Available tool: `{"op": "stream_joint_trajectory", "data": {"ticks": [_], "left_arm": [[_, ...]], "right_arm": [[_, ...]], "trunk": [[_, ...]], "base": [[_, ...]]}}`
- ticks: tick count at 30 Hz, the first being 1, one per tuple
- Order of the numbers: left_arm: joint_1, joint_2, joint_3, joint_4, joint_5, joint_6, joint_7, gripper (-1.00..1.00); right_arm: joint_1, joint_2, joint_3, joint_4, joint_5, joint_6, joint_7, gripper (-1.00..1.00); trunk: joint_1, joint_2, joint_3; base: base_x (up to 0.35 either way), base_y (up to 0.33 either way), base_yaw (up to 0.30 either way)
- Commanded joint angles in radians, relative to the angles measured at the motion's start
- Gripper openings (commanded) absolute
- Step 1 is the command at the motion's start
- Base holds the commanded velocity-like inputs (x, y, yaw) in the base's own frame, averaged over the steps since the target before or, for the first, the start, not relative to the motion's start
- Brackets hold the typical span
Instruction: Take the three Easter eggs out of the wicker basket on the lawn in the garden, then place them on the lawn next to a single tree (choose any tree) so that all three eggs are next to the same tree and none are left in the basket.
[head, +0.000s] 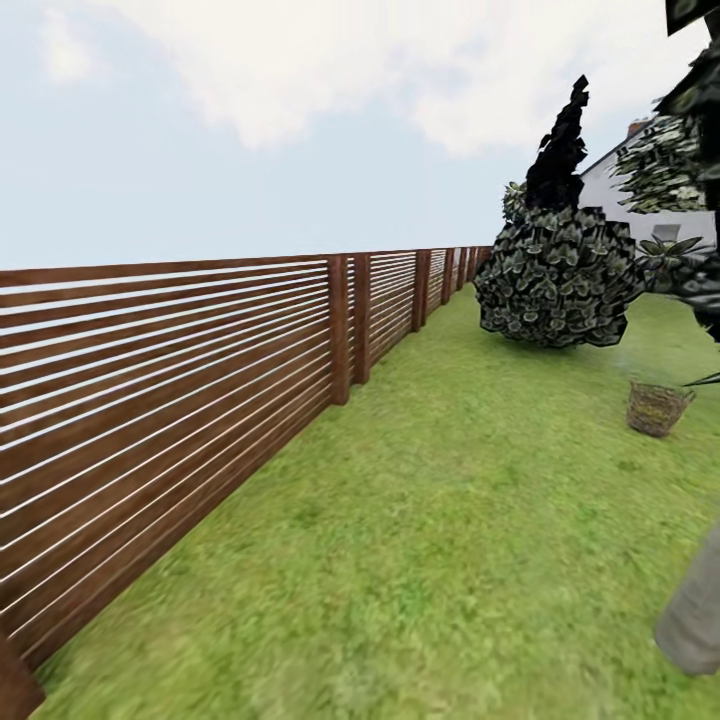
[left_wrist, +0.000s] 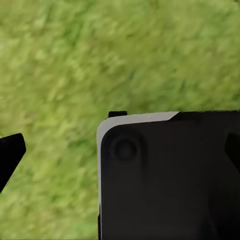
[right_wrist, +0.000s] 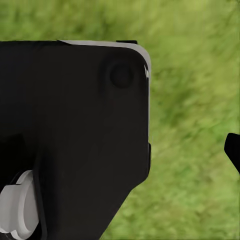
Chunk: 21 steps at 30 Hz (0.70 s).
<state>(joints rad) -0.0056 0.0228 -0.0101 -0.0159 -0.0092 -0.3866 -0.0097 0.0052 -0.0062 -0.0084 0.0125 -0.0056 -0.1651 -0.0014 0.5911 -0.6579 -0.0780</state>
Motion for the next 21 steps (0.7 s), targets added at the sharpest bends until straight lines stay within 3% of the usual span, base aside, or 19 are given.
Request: {"op": "stream_joint_trajectory", "data": {"ticks": [1, 8, 21], "left_arm": [[-0.001, 0.0, -0.001, 0.001, -0.001, -0.003, -0.001, 1.0], [-0.001, 0.0, -0.001, 0.001, -0.001, -0.003, -0.001, 1.0], [-0.001, 0.0, -0.001, 0.001, -0.002, -0.003, -0.001, 1.0]], "right_arm": [[-0.001, 0.0, -0.001, 0.001, -0.001, -0.005, 0.0, 1.0], [-0.001, 0.0, -0.001, 0.001, -0.001, -0.005, 0.0, 1.0], [-0.001, 0.0, -0.001, 0.001, -0.001, -0.005, 0.0, 1.0]], "trunk": [[0.001, -0.001, -0.001], [0.001, -0.001, -0.001], [0.001, -0.001, -0.001]], "base": [[0.277, 0.192, 0.0], [0.277, 0.194, -0.034], [0.287, 0.184, -0.209]]}}
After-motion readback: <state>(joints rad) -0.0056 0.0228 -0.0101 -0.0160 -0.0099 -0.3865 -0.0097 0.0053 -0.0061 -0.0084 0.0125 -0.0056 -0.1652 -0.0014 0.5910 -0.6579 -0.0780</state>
